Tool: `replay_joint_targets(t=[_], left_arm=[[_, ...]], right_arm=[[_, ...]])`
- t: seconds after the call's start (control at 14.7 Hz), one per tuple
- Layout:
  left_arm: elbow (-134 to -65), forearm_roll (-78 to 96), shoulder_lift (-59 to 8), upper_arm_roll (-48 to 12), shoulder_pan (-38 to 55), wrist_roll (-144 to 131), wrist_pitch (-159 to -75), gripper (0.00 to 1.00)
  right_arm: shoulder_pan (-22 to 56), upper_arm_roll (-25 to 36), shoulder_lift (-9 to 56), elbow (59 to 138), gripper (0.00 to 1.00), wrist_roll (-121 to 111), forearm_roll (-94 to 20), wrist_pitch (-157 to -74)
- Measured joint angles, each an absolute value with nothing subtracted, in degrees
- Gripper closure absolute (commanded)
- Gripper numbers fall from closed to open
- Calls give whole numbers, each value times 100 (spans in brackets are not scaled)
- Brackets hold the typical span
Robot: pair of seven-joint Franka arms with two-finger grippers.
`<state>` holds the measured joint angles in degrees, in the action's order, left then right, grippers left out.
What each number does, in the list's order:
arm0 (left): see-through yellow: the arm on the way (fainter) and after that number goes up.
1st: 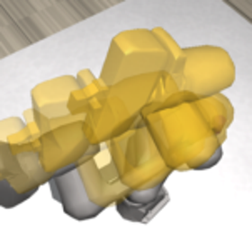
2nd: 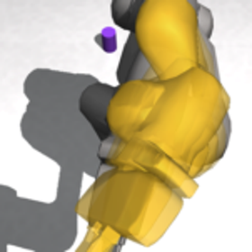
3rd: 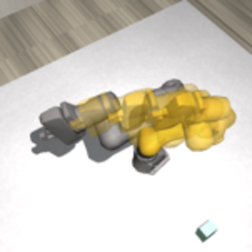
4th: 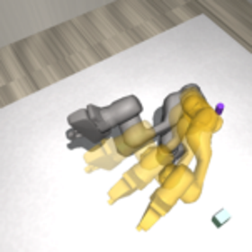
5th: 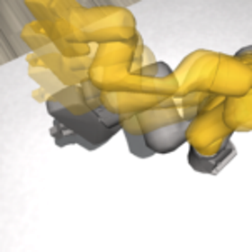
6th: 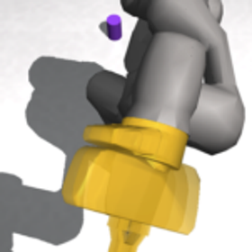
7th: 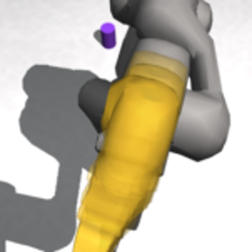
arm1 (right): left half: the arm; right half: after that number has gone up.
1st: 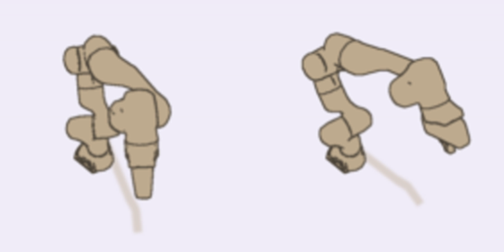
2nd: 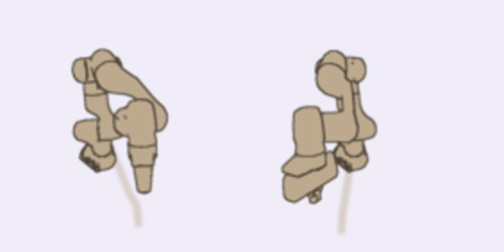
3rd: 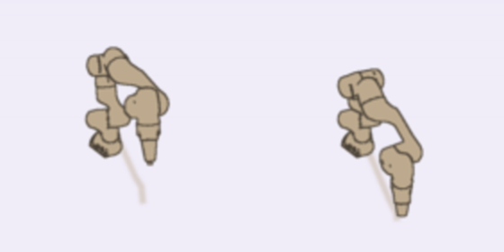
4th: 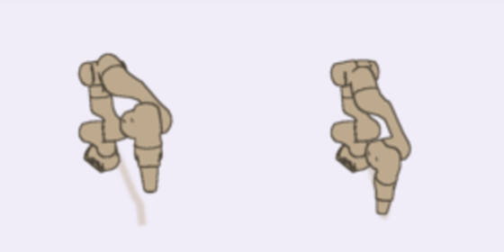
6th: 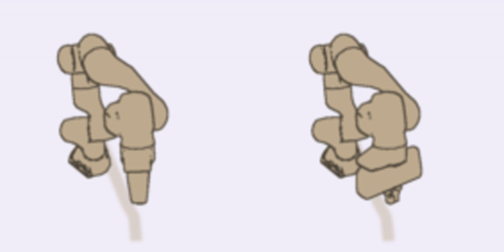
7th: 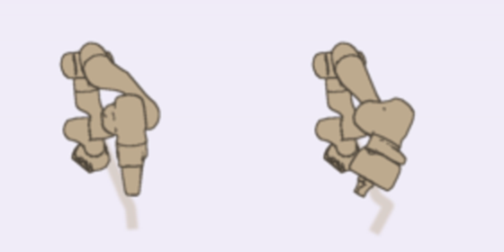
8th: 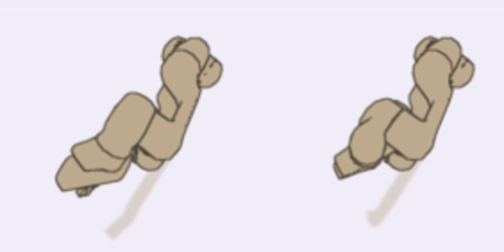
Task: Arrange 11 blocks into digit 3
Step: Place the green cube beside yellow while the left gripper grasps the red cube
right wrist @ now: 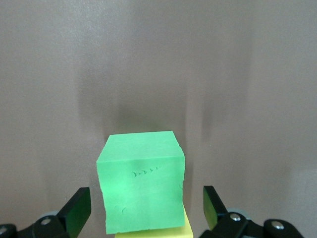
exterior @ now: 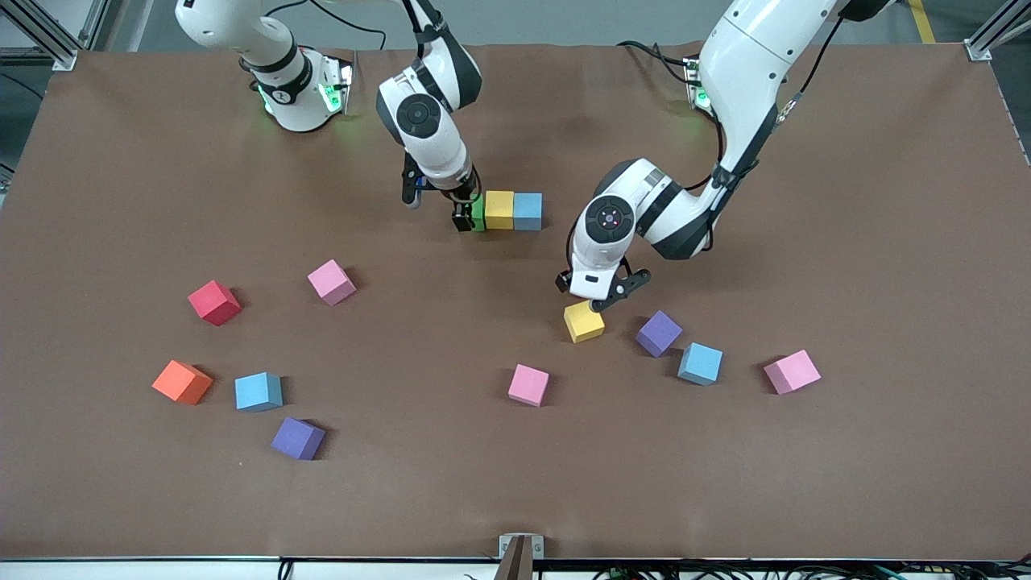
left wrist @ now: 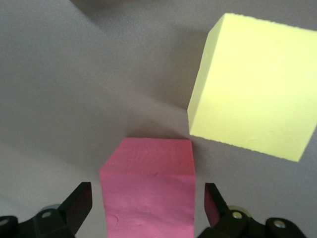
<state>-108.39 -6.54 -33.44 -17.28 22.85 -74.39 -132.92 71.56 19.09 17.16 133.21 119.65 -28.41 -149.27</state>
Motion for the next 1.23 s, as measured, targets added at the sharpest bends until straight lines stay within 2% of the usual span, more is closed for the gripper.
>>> replay_joint_targets(t=[0.75,0.95,1.23], left_arm=[[-10820,-655,-3353,-1746,2319,-7447,-13292,0],[-10820,-655,-3363,-1755,2322,-7447,-13292,0],[-10819,-655,-3401,-1755,2322,-7445,-13292,1]], right_arm=[[7159,2158,1565,13016,0,11984,-2841,-14135],[7159,2454,1468,12730,0,11962,-2692,-13439],[7156,3101,1386,11818,0,11745,-1881,-11994]])
